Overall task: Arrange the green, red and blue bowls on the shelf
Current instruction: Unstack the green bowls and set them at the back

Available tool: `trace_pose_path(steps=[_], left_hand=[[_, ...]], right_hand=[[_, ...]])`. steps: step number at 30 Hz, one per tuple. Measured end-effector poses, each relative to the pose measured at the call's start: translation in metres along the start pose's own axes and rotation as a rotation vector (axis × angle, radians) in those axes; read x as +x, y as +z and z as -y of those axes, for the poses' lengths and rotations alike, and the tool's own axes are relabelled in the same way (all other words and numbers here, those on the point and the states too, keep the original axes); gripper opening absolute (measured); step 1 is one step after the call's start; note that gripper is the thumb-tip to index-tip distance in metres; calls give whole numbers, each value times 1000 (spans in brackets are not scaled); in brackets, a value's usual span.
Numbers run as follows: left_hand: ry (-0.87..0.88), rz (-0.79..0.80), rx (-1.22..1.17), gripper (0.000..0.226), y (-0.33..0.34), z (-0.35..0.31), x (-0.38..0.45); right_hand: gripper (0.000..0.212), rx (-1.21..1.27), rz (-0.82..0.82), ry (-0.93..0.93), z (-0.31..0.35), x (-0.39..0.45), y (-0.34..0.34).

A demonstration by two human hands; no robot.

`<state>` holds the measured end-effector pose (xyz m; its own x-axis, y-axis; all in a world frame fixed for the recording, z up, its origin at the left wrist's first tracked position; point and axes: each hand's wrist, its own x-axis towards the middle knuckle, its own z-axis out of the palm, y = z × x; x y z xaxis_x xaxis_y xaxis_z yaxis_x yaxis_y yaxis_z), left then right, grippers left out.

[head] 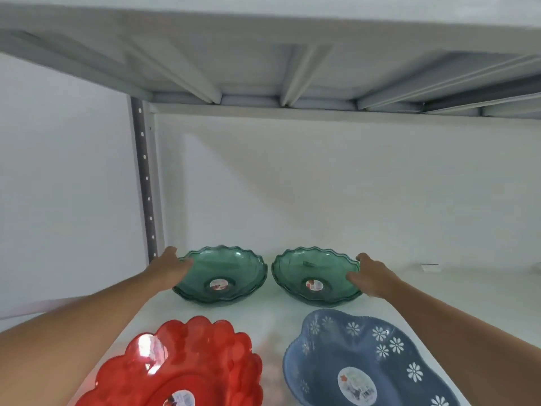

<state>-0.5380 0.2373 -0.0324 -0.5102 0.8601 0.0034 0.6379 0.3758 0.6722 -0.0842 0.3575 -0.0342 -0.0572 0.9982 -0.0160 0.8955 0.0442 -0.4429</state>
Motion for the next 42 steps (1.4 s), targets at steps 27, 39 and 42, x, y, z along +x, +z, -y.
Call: trace_pose_path(steps=[27,39,42], left_hand=[[-8,53,-250,17,39,-88,-12],[-56,26,-348,26,133,-213,-105],[-63,-7,-349,24,163,-238,-125]], right_hand=[[43,610,-164,328,-94,-16,-41],[44,678,-144,299,-229,-19,-112],[46,610,-138,263,-272,-18,-129]])
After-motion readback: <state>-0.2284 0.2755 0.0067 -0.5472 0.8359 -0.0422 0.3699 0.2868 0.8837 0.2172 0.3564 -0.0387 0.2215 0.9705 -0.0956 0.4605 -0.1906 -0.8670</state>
